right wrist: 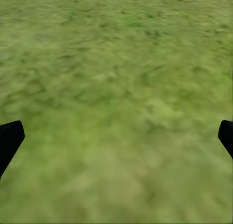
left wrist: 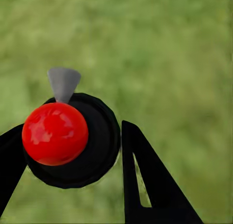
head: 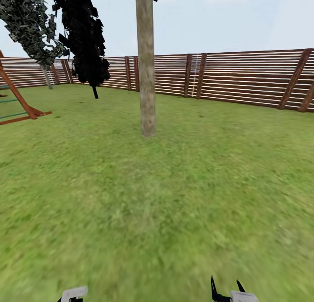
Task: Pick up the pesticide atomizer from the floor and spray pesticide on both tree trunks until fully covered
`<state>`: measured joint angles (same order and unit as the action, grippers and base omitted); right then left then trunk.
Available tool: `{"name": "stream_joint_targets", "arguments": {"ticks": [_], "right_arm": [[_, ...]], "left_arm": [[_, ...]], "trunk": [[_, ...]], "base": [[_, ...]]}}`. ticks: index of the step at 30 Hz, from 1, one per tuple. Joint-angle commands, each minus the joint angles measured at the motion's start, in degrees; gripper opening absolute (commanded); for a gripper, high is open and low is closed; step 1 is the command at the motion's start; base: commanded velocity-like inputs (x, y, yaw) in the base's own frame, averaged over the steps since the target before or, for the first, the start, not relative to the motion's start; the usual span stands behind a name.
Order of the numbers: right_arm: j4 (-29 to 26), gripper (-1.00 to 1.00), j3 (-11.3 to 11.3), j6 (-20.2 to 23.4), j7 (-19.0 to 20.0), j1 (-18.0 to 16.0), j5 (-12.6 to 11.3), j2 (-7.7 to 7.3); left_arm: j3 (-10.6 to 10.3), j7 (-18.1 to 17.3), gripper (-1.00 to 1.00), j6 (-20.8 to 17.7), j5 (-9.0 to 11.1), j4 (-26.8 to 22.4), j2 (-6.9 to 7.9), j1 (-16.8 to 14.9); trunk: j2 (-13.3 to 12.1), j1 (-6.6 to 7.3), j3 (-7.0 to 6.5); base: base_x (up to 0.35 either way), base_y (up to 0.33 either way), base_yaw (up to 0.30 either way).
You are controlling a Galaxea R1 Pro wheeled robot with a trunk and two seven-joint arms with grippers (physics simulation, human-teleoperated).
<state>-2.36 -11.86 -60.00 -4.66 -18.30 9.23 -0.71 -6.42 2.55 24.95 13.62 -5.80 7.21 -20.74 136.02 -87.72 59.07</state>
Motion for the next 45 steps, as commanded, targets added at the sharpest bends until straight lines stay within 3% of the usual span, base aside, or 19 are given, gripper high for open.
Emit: {"name": "stream_joint_targets", "arguments": {"ticks": [1, 45], "right_arm": [[-0.01, 1.00, 0.01, 0.00, 0.00, 0.01, 0.00, 0.01], [0.04, 1.00, 0.05, 0.00, 0.00, 0.01, 0.00, 0.01]], "left_arm": [[0.01, 0.00, -1.00, -0.02, 0.00, 0.00, 0.00, 0.00], [0.01, 0.00, -1.00, -0.07, 0.00, 0.00, 0.00, -0.01]], "trunk": [[0.00, 0.00, 0.00], [0.00, 0.00, 0.00]], "base": [[0.338, 0.000, 0.000], [0.338, 0.000, 0.028]]}}
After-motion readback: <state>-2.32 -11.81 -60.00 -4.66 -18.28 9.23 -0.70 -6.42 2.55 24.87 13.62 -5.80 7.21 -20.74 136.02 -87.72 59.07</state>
